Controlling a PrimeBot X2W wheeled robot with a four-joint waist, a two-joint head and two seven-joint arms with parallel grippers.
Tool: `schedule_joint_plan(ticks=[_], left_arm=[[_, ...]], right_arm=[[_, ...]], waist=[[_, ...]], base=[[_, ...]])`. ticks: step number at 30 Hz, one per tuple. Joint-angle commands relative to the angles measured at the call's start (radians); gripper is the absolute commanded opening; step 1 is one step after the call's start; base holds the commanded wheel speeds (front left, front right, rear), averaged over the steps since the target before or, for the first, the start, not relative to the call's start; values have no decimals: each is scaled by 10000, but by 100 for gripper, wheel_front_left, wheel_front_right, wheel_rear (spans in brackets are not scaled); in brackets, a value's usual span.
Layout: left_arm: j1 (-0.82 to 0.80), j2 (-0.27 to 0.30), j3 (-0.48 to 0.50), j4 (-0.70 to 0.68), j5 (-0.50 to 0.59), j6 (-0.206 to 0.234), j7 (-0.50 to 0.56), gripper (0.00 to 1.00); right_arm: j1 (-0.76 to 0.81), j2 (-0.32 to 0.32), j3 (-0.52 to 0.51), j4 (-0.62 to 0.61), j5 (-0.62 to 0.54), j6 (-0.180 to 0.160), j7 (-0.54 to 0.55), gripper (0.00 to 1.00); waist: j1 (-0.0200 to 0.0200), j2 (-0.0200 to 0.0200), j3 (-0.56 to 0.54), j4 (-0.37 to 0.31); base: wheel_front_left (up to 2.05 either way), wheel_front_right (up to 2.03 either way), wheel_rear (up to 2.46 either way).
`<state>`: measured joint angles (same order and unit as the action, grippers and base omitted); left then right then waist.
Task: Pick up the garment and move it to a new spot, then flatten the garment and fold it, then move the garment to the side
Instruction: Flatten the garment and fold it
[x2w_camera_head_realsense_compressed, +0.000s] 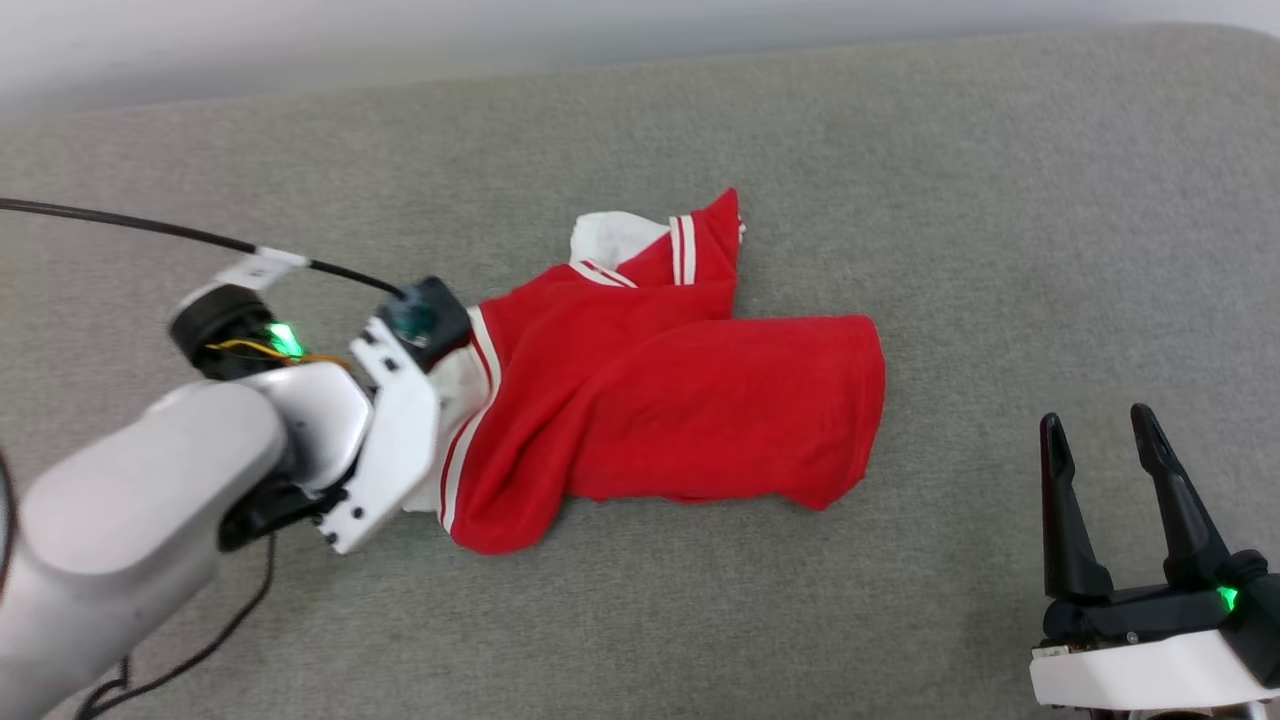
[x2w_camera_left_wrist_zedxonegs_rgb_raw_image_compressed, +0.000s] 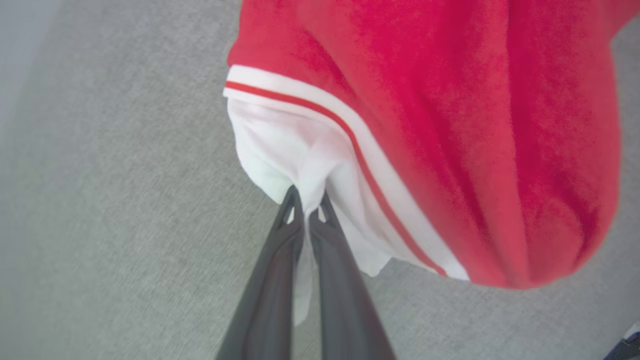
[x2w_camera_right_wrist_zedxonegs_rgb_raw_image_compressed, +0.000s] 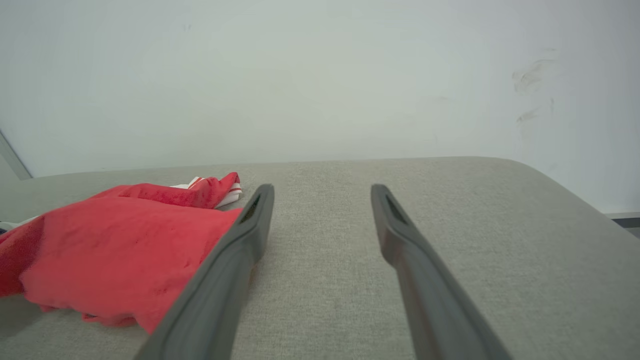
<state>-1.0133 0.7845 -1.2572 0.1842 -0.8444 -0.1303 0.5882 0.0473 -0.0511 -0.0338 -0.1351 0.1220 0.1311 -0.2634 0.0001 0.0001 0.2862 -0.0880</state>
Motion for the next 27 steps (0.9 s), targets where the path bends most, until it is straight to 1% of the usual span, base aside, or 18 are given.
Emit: schedule_joint_plan(ticks=[1, 4, 8, 10, 13, 15, 18, 20, 21, 22, 27], left_arm=[[91, 178, 79, 13, -76, 86, -142, 0], [417, 659, 334, -84, -246, 486, -567, 0], [989, 1554, 645, -36, -633, 1073, -947, 0], [1407, 1884, 738, 67, -971, 1325, -1081, 0], [2080, 2346, 844, 472, -1592, 1581, -1281, 0], [2467, 2474, 827, 831, -1887, 1693, -1422, 0], [2940, 2416, 789, 1322, -2220, 1700, -1609, 0], [3056, 2257, 856, 1527, -2318, 1712, -1850, 0], [3083, 2141, 897, 1597, -2347, 1729, -2004, 10], [3003, 1992, 1003, 1723, -2230, 1811, -2453, 100], [2340, 2013, 1187, 1757, -1511, 1868, -3236, 100]], right_arm=[[78, 19, -1, 2, -53, -7, -20, 100], [216, 18, -19, -5, -100, -7, -20, 100], [322, 19, -4, -44, -169, -7, -20, 100], [343, 16, -39, -66, -194, -7, -20, 100], [345, 18, -18, -70, -202, -7, -20, 100], [306, 18, 20, -74, -212, -7, -20, 100], [271, 19, 61, -74, -232, -7, -20, 100], [277, 18, 61, -56, -238, -7, -20, 100], [299, 18, 39, -39, -231, -7, -20, 100], [381, 19, 11, 7, -237, -7, -20, 100], [503, 19, 10, 35, -214, -7, -20, 100]], waist=[[-1, -1, -299, 270], [-1, -1, -522, 468], [-1, -1, -627, 628], [-1, -1, -625, 690], [-1, -1, -569, 721], [-1, -1, -517, 698], [-1, -1, -460, 649], [-1, -1, -461, 626], [-1, -1, -493, 632], [-1, -1, -600, 646], [-1, -1, -959, 658]], base=[[0, 0, 0], [0, 0, 0], [0, 0, 0], [0, 0, 0], [0, 0, 0], [0, 0, 0], [0, 0, 0], [0, 0, 0], [0, 0, 0], [0, 0, 0], [0, 0, 0]])
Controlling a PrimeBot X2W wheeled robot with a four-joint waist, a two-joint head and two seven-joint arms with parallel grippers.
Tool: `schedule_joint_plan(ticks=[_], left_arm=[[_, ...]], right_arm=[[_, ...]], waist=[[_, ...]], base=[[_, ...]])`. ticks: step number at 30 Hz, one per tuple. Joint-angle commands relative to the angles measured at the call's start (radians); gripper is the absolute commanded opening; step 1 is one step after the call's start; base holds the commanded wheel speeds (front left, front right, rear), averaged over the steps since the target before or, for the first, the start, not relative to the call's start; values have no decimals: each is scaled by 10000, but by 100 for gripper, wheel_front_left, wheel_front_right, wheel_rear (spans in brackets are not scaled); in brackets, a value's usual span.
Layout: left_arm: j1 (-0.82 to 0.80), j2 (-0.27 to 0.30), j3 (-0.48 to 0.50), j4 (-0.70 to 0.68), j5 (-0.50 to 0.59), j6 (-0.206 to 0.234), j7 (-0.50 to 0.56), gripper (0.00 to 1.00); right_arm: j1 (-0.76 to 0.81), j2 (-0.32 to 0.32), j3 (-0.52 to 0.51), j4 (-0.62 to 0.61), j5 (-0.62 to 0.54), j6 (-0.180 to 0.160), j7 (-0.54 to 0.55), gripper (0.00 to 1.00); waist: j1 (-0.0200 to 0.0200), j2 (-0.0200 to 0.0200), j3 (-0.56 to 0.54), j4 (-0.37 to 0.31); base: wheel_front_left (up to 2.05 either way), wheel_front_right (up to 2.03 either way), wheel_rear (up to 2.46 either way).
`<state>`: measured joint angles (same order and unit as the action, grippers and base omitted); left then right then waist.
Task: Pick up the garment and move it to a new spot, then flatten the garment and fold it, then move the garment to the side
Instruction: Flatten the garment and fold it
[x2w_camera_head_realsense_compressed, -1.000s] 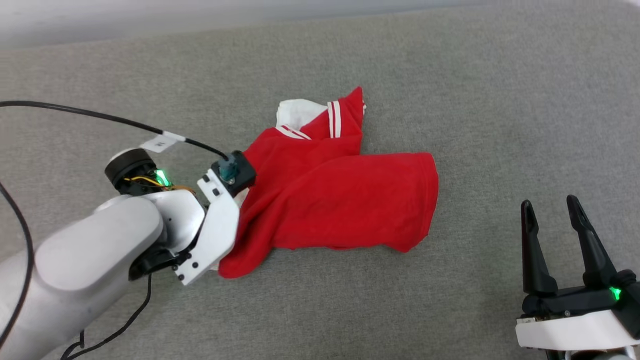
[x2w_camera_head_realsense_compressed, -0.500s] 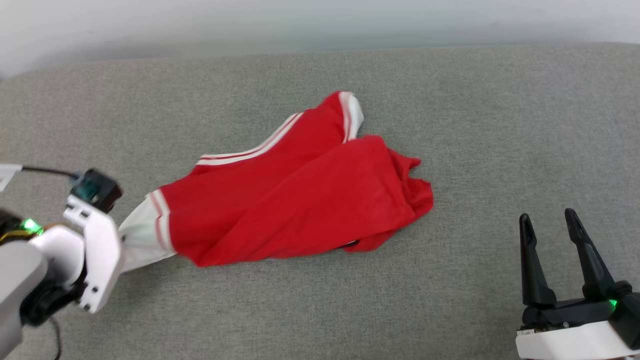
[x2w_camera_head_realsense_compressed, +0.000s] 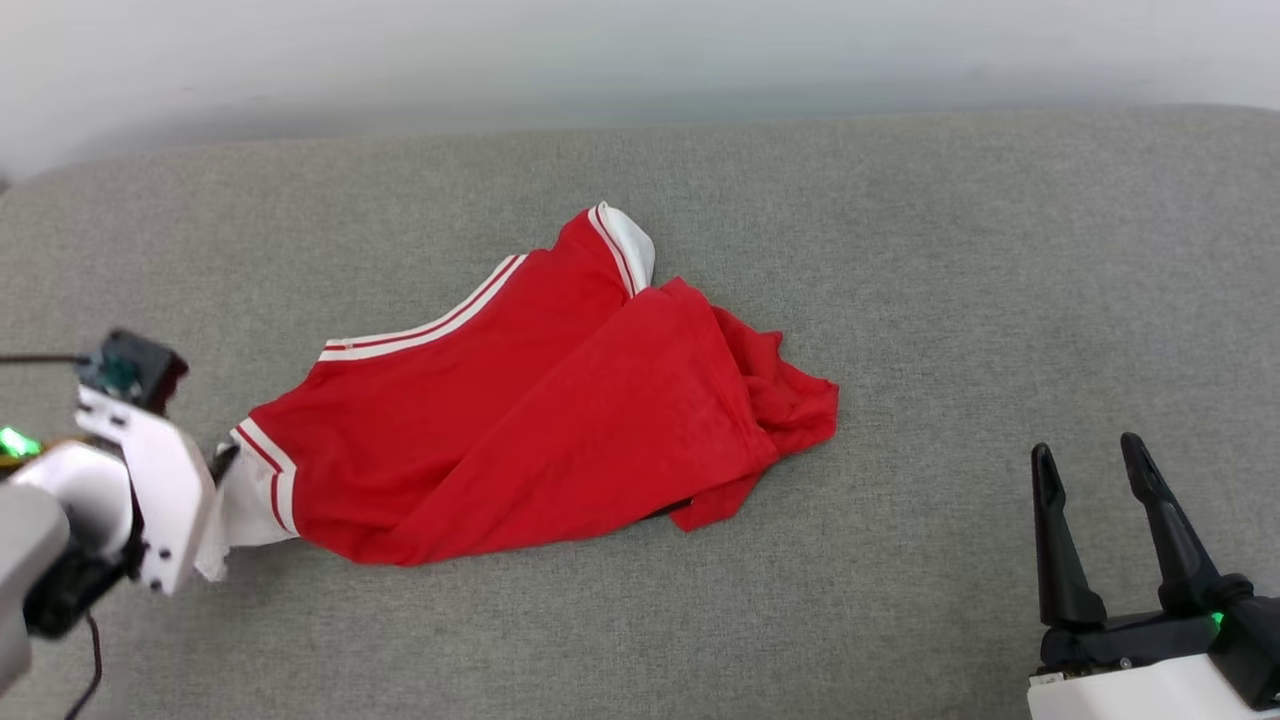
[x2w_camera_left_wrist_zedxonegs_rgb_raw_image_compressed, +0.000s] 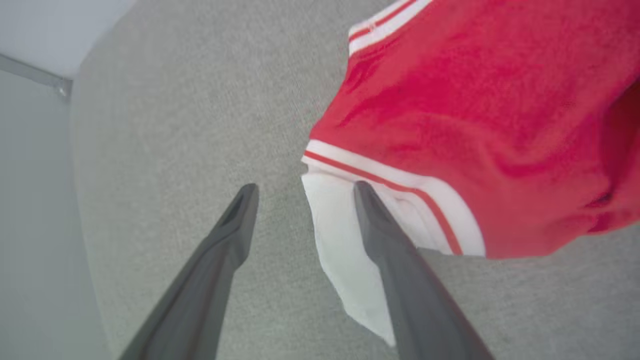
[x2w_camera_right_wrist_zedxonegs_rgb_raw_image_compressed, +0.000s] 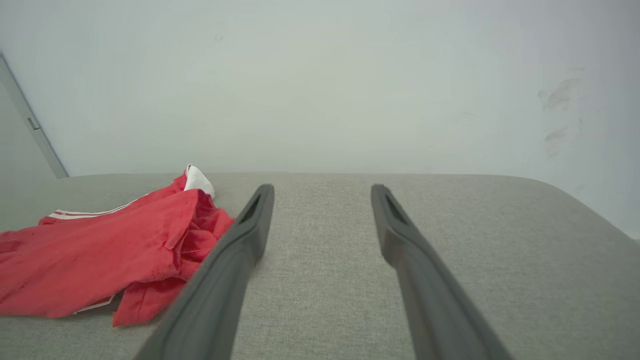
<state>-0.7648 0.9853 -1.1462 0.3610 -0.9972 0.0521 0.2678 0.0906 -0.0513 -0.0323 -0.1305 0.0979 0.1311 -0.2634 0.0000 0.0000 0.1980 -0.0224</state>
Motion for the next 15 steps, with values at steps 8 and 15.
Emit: schedule_joint_plan(ticks=[8, 15], left_arm=[[-2286, -25, 459, -990, 1320, -57, 64, 100], [-3973, -1177, 292, -1304, 1510, -773, 1546, 100]], right_arm=[[87, 21, -2, -25, 128, -7, -20, 100], [-84, 21, 53, -78, 249, -7, -20, 100]], waist=[[0, 0, -267, -207], [0, 0, 77, -587]], base=[[0, 0, 0], [0, 0, 0]])
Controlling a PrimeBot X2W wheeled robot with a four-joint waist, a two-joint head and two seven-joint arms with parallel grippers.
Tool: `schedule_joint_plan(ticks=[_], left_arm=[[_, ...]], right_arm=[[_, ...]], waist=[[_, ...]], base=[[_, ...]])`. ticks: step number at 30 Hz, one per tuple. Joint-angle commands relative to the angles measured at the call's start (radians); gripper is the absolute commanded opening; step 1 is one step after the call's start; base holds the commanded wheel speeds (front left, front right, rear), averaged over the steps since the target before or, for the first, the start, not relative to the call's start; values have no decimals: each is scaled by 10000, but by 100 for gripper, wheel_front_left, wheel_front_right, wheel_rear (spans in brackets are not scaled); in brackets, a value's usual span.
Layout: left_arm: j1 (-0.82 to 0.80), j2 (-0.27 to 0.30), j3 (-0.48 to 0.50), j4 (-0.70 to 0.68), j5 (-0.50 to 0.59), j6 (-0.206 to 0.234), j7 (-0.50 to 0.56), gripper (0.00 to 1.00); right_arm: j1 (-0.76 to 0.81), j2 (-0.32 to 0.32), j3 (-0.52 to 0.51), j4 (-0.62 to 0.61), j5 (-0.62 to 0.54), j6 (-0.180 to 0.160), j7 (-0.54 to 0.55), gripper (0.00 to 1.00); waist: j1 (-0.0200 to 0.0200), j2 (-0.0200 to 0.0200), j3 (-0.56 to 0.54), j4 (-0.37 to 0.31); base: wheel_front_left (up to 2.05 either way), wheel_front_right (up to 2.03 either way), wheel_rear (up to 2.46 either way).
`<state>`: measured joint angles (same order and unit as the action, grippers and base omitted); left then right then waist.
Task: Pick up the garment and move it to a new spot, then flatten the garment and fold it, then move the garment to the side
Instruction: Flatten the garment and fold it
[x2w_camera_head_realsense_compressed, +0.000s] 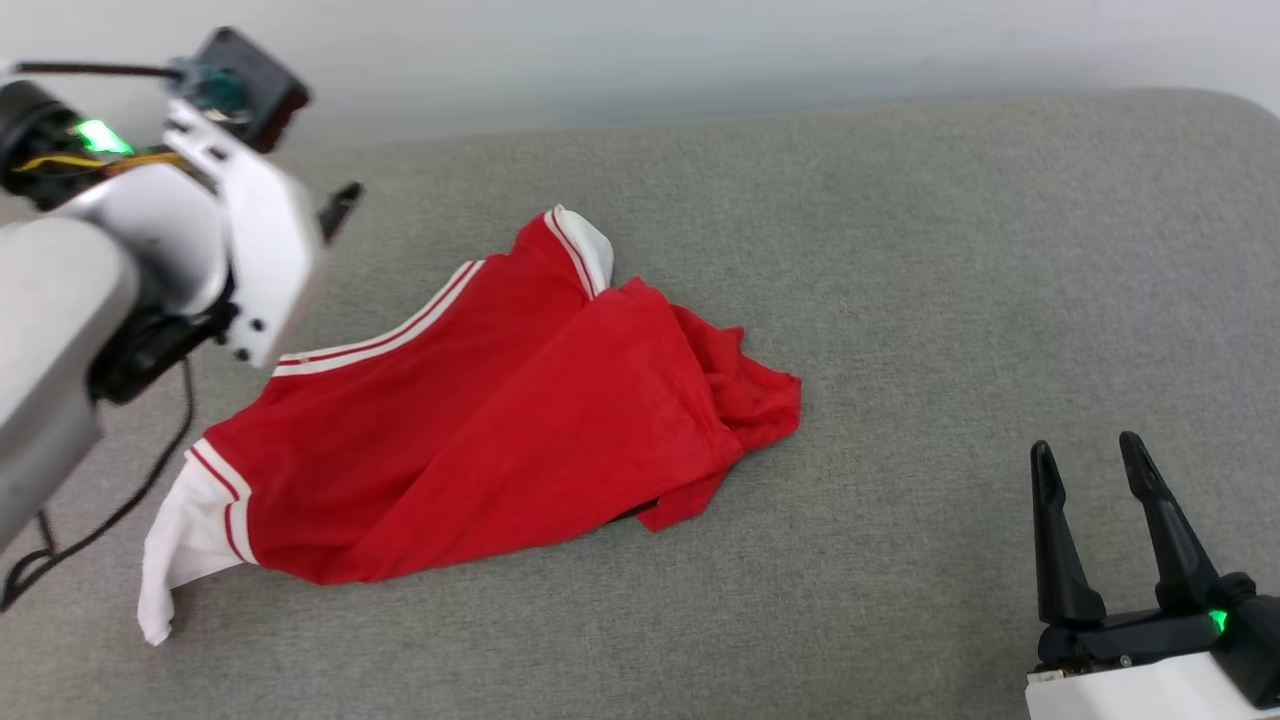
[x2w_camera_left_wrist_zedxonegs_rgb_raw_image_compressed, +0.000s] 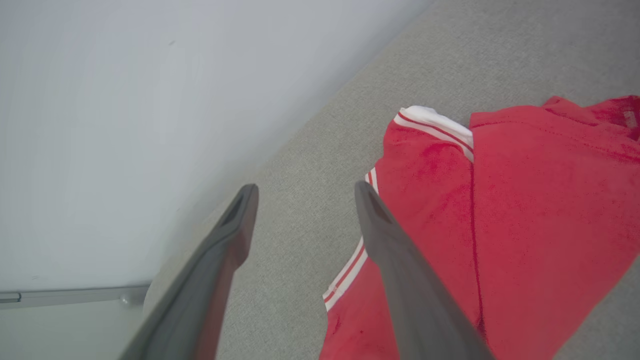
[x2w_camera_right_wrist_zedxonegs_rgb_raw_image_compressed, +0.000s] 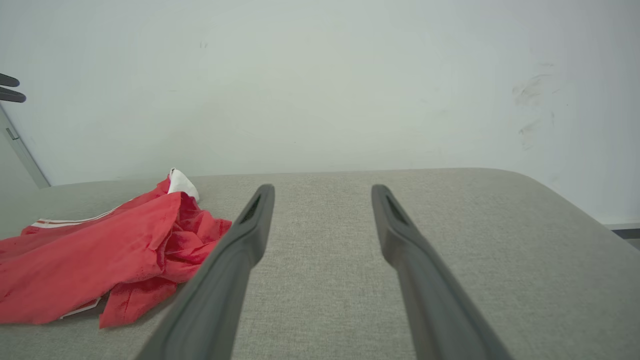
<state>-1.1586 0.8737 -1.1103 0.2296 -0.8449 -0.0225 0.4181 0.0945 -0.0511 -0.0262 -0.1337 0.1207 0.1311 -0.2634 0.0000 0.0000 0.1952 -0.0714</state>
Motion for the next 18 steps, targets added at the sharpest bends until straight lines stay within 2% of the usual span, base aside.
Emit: schedule_joint_plan(ticks=[1, 8, 13, 18], left_arm=[[-226, -277, -95, -3, -139, -157, 390, 100], [-1084, -1431, -775, 155, -714, -750, 2634, 100], [-1125, -1977, -1279, 210, -1153, -975, 3970, 100], [-849, -2260, -1626, 265, -878, -1048, 4755, 100]], right_arm=[[-162, 18, 14, -55, 39, -7, -20, 100], [-467, 19, 41, -104, 187, -7, -20, 100], [-738, 19, 64, -147, 268, -7, -20, 100], [-1057, 19, 43, -192, 322, -7, -20, 100]], waist=[[0, 0, 191, -161], [0, 0, 825, -505], [0, 0, 1372, -703], [0, 0, 1965, -846]], base=[[0, 0, 0], [0, 0, 0], [0, 0, 0], [0, 0, 0]])
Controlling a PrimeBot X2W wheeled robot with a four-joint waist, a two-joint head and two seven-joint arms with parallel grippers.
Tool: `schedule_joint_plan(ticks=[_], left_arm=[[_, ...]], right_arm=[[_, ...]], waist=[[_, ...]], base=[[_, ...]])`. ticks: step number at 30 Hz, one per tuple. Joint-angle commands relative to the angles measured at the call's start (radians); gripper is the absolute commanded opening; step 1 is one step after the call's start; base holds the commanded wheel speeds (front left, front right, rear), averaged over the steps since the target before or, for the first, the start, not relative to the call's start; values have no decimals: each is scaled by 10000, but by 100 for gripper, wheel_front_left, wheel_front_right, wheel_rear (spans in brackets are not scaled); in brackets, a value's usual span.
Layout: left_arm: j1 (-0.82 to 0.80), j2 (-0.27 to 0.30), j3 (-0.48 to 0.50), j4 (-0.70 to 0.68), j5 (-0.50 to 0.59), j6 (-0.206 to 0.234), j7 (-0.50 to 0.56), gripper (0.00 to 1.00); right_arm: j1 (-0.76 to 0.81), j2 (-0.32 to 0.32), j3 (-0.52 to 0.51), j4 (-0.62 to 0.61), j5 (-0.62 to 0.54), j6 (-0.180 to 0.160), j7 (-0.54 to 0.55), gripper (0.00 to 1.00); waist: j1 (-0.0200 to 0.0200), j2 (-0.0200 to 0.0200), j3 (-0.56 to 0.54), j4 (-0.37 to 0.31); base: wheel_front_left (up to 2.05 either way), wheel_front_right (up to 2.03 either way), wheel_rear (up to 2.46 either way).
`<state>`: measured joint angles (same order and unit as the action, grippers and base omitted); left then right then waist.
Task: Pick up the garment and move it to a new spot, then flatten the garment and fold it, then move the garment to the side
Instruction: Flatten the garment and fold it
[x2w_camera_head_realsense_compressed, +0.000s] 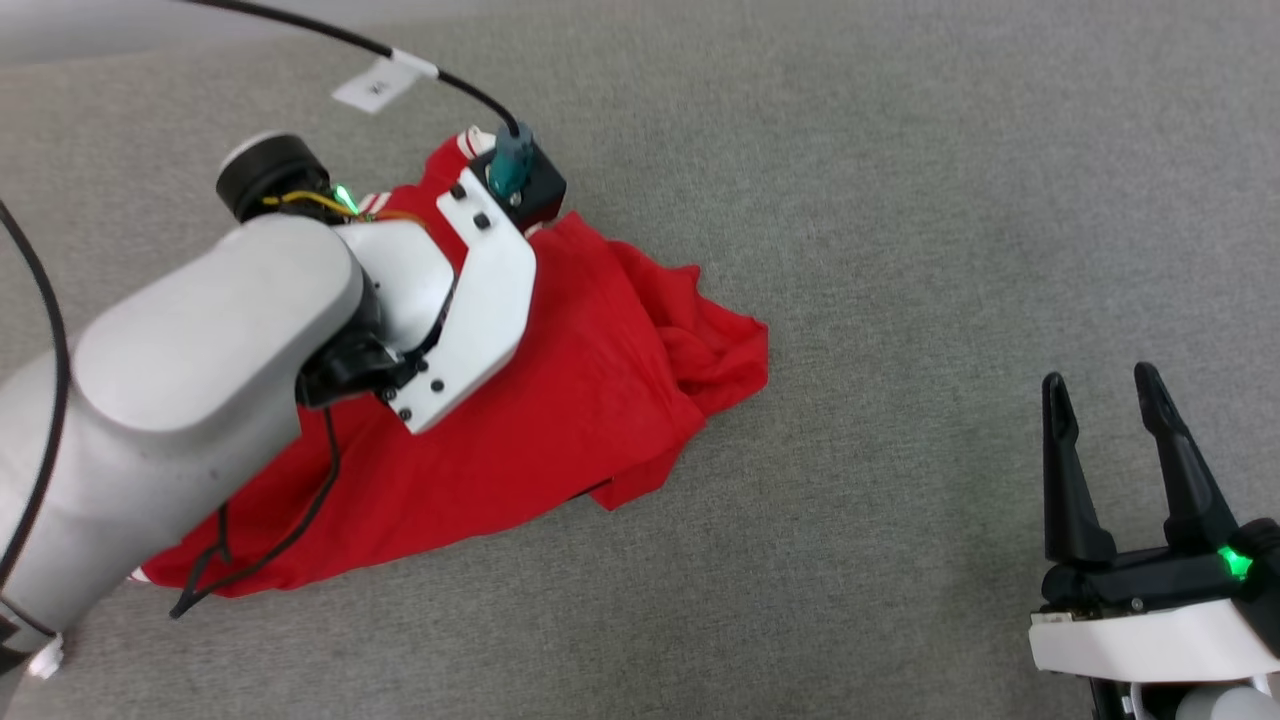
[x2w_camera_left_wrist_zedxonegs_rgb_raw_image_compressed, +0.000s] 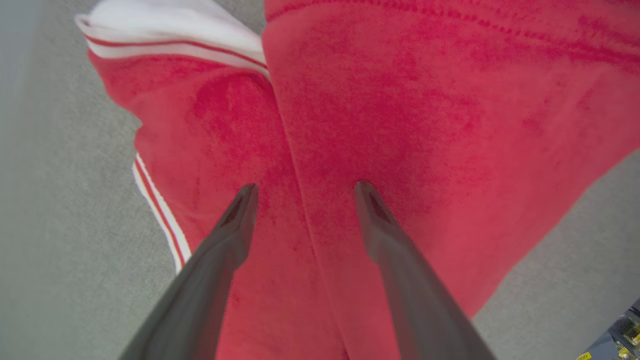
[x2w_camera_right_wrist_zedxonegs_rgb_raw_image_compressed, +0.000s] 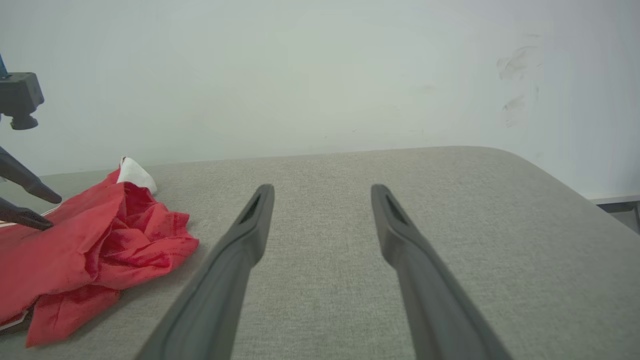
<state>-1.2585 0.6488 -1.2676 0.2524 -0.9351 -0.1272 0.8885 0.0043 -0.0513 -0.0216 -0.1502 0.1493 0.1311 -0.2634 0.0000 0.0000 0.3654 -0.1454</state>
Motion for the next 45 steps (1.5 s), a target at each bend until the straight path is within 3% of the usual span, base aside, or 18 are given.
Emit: schedule_joint_plan(ticks=[1, 7, 11, 12, 13, 14, 23, 28, 33, 39, 45], left_arm=[[259, -61, -86, 13, 78, -1, 201, 100], [1121, 31, -246, -71, 619, -10, 1067, 100], [1572, 25, -370, -200, 847, -11, 1108, 100], [1610, 44, -372, -280, 949, -6, 1102, 85], [1621, 75, -371, -354, 1012, -6, 1074, 17], [1606, 113, -368, -432, 1031, -6, 1032, 0], [469, 634, -131, -1534, 1156, -6, -914, 0], [69, 615, -133, -1981, 1127, -6, -1697, 0], [-345, -125, -141, -2195, 1216, -6, -2531, 0], [-17, -1575, -140, -1538, 1516, -7, -3183, 0], [1186, -2923, -139, -909, 2391, -8, -2943, 0]], right_arm=[[-223, 21, 6, -32, 47, -7, -20, 100], [-558, 21, 48, -70, 106, -7, -20, 100], [-644, 21, 9, -78, 111, -7, -20, 100], [-641, 21, 1, -64, 108, -7, -20, 100], [-628, 21, 4, -37, 93, -7, -20, 100], [-605, 21, 11, -5, 71, -7, -20, 100], [-125, 21, -68, 152, -98, -7, -20, 100], [-15, 20, 4, 181, -138, -7, -20, 100], [62, 20, 36, 134, -127, -7, -20, 100], [38, 23, -42, 62, 2, -7, -20, 100], [-219, 21, 22, -2, 152, -7, -20, 100]], waist=[[0, 0, 379, -136], [0, 0, 1006, -314], [0, 0, 1158, -341], [0, 0, 1156, -332], [0, 0, 1130, -318], [0, 0, 1069, -300], [0, 0, 31, -18], [0, 0, -384, 0], [0, 0, -607, -261], [0, 0, -194, -681], [0, 0, 509, -986]], base=[[0, 0, 0], [0, 0, 0], [0, 0, 0], [0, 0, 0], [0, 0, 0], [0, 0, 0], [0, 0, 0], [0, 0, 0], [0, 0, 0], [0, 0, 0], [0, 0, 0]])
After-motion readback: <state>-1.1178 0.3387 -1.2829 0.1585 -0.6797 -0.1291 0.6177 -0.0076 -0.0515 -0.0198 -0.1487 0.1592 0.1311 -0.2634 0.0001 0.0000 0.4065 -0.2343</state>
